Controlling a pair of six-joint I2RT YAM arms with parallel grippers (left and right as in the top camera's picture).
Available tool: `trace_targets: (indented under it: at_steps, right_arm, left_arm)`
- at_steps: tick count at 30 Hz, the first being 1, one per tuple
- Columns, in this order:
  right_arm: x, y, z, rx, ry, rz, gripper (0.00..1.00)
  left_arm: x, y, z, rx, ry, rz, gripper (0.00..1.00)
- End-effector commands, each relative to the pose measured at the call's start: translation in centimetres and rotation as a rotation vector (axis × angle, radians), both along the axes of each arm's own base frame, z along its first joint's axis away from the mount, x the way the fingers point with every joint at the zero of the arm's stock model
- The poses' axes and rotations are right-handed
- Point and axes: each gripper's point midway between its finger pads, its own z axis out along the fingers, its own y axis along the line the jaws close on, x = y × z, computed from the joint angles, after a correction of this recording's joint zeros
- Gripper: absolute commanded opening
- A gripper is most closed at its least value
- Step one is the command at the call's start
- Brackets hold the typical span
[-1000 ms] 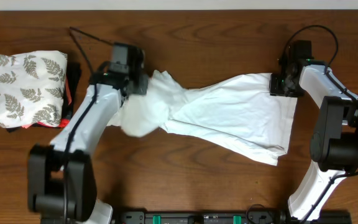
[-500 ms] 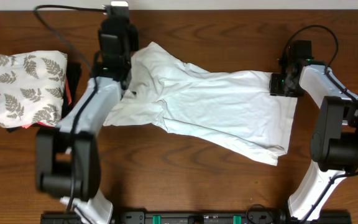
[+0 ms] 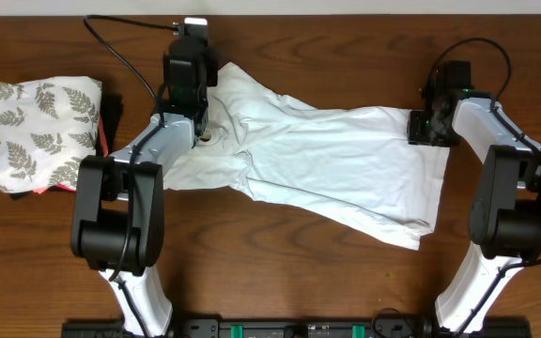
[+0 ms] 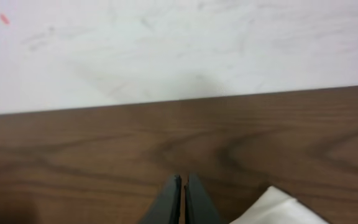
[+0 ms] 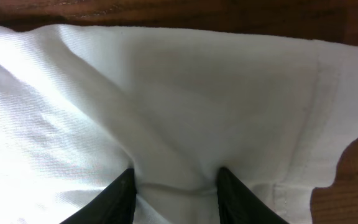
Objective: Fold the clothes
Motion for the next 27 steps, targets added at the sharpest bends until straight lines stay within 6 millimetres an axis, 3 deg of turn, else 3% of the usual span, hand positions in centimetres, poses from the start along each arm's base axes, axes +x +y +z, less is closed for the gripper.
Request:
trace_targets:
  at_steps: [1,8,11,15,18,27]
  right_arm:
    - [-4.5,-0.5,-4.5,0.003,0.182,-0.037,0.41]
    - [-4.7,-0.5,-4.5,0.004,0.19,-0.037,0.41]
    - [-4.7,-0.4,-4.5,0.009,0.189,-0.043,0.41]
    - [-4.8,-0.3,-4.5,0.014,0.193,-0.043,0.41]
    - [-4.9,-0.3,-4.5,0.014,0.198,-0.042,0.41]
    - [-5.0,-0.3,-4.5,0.013,0.203,-0.042,0.41]
  left_arm:
    - [0.3,-1.3,0.9,-0.013,-0.02,-0.083,0.06]
    - [-2.1,-3.1,-5.8,-0.061,0.32,-0.176,0.06]
    - [-2.8,-3.4,-5.7,-0.111,0.422,-0.173,0.06]
    - [-2.1,-4.0,-3.9,-0.133,0.44,-0.195,0.06]
    - [-1.9,-4.8,-3.9,-0.156,0.475,-0.226,0.06]
    - [-3.0,-5.1,-9.7,-0.19,0.647,-0.216,0.06]
